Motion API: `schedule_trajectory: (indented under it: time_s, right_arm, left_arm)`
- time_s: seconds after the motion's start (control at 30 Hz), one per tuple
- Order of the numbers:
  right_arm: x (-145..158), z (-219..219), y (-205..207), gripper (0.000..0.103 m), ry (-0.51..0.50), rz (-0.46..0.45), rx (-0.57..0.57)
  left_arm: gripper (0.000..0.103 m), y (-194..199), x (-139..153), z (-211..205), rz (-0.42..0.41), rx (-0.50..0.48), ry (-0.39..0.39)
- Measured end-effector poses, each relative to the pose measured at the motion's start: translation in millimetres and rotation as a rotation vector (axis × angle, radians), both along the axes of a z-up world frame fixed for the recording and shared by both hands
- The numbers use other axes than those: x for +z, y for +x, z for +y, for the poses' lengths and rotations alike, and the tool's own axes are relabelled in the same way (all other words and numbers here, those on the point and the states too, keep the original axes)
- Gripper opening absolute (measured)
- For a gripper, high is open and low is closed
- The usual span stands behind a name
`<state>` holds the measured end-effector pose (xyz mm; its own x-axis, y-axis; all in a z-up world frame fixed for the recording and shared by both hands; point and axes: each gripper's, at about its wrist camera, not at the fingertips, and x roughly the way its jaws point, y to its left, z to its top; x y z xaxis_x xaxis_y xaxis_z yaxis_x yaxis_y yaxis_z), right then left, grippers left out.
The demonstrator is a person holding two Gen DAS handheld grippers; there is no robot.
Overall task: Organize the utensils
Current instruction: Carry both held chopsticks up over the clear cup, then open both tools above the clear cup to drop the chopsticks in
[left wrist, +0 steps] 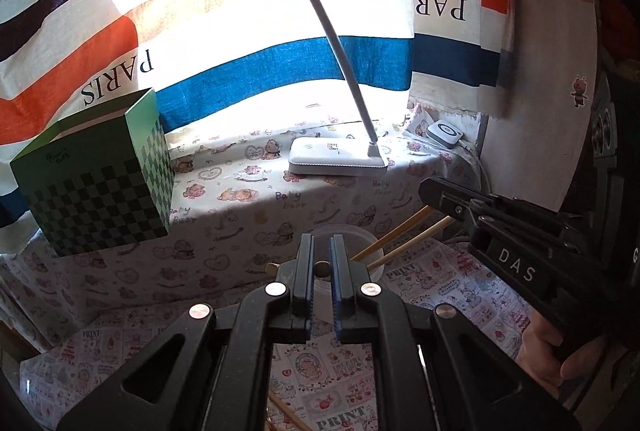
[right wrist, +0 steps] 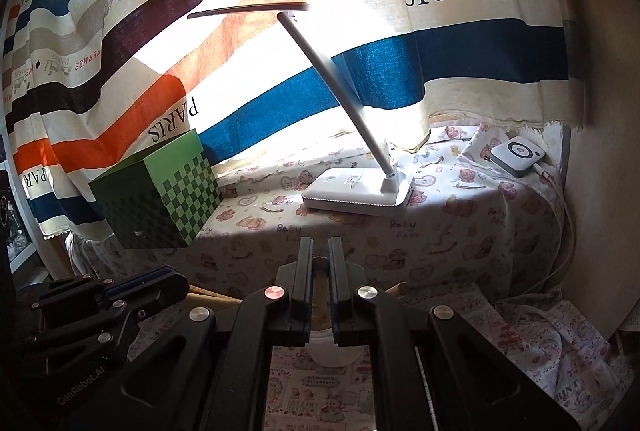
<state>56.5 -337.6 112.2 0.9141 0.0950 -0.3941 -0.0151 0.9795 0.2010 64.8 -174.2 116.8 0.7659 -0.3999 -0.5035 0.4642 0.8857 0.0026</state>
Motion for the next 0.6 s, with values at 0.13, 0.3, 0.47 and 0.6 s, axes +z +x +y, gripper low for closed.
schedule_trajectory:
  time_s: [0.13,0.3,0.47,0.6]
  right_arm:
    - [-1.0,-4.2,-2.0,0.010,0.027,0.007,0.022]
    - [6.8,-6.1,-14.5,0.044,0.010,-0.040,0.007]
    - [23.7,-3.1,-41.8,0.070,0.026,-0.126,0.010]
    - [37.7,11.7,-68.7,0.082,-0.013,-0.191,0.032]
  left_arm:
    - [0.019,-5.6,3.0,8.5,-0.029,0.037,-0.029]
    - [0.050,-22.2,17.6,34.0,-0.144,0.099,-0.067]
    - [0.084,-42.4,35.4,69.9,-0.274,0.178,-0.091]
    - [0.103,-62.3,42.1,95.8,-0.371,0.230,-0.067]
